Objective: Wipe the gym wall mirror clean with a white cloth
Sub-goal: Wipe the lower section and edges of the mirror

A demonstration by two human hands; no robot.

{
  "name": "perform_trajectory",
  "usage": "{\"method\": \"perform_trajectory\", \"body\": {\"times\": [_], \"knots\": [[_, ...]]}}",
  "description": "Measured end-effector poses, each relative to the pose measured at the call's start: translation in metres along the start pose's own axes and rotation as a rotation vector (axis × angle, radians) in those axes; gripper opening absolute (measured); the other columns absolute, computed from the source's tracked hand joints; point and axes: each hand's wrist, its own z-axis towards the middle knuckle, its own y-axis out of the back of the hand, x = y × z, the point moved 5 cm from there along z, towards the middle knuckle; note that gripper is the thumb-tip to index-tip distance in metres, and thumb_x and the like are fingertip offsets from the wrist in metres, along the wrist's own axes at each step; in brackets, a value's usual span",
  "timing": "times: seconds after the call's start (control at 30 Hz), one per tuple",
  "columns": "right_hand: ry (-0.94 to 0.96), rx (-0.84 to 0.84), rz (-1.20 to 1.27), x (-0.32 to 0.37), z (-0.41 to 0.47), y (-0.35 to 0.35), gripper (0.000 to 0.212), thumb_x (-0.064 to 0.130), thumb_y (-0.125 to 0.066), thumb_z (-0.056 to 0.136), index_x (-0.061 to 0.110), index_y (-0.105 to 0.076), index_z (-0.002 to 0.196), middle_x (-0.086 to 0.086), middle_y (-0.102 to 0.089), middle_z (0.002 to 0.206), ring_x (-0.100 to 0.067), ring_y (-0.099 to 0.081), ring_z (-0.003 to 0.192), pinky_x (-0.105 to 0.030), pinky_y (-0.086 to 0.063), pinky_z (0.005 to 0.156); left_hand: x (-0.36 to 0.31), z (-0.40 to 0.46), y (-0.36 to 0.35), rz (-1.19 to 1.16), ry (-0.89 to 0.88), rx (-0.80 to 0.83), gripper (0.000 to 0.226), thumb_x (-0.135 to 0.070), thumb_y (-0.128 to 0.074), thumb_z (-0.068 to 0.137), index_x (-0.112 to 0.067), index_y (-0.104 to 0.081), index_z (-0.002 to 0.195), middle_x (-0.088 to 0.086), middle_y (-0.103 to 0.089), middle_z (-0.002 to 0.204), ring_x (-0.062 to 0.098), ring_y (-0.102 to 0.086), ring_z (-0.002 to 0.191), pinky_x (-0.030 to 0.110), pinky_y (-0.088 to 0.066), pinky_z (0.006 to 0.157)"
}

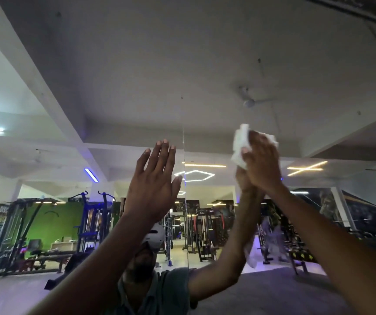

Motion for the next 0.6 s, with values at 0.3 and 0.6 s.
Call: {"method": "perform_trajectory", "body": {"times": [0.3, 0.6], "knots": [[0.269, -0.113, 0.021, 0.102, -0.017, -0.002, 0.061, 0.029, -0.039, 0.085, -0.008, -0.057, 0.13, -0.032, -0.06, 0.141, -0.058, -0.06, 0.125, -0.059, -0.03, 0.107, -0.001, 0.0, 0.0, -0.012, 0.014, 0.005, 0.07, -0.044, -0.021, 0.108, -0.002, -0.026, 0.164, 0.02, -0.023, 0.171, 0.031, -0.02, 0.161, 0.052, -0.02, 0.129], [-0.038, 0.04, 0.05, 0.045, -0.002, -0.002, 0.07, 0.036, -0.022, 0.101, -0.005, -0.043, 0.155, -0.027, -0.05, 0.155, -0.048, -0.046, 0.144, -0.063, -0.036, 0.116, -0.001, -0.001, -0.002, -0.01, 0.013, 0.006, 0.07, -0.044, -0.02, 0.109, -0.003, -0.023, 0.165, 0.019, -0.02, 0.172, 0.031, -0.019, 0.161, 0.051, -0.018, 0.129]]}}
